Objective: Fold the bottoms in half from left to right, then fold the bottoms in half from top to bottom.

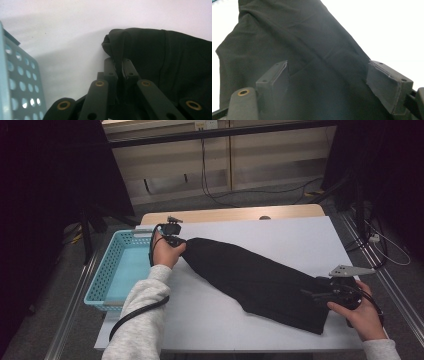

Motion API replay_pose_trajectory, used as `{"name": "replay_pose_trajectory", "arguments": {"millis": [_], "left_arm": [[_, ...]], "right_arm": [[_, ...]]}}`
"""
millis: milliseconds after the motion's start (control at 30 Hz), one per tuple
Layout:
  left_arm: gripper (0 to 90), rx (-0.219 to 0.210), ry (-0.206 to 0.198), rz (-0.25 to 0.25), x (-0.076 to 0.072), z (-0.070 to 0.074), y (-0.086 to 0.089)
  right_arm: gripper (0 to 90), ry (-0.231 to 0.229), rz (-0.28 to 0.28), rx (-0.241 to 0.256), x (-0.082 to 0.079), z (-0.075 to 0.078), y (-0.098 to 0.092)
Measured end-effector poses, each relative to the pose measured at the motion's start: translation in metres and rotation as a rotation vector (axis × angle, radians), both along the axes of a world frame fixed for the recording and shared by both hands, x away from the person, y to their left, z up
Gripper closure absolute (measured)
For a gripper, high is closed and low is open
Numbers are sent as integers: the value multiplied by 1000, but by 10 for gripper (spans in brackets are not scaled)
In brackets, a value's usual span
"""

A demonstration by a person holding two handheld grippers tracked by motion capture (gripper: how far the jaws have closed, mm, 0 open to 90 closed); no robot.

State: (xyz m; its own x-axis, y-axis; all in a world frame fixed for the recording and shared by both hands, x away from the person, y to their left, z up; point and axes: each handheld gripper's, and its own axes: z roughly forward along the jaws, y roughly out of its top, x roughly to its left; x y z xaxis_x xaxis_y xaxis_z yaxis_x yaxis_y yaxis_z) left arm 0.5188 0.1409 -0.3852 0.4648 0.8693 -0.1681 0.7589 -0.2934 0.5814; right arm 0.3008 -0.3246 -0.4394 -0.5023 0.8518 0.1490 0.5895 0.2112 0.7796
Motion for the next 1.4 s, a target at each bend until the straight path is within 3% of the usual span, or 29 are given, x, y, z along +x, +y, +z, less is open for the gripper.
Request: {"name": "replay_pose_trajectory", "arguments": {"millis": [400,800,933,1200,1400], "left_arm": [[848,3,-5,-9,1,4,1],[850,19,-25,17,3,13,7],[854,53,-41,33,6,16,11],[861,15,-40,19,3,23,7],[862,-13,-45,-37,-6,23,-4]], "right_arm": [[188,-2,17,1,1,0,4],[188,1,15,1,2,0,4],[188,0,17,1,1,0,4],[188,-1,16,2,1,0,3],[188,0,21,-2,2,0,4]]}}
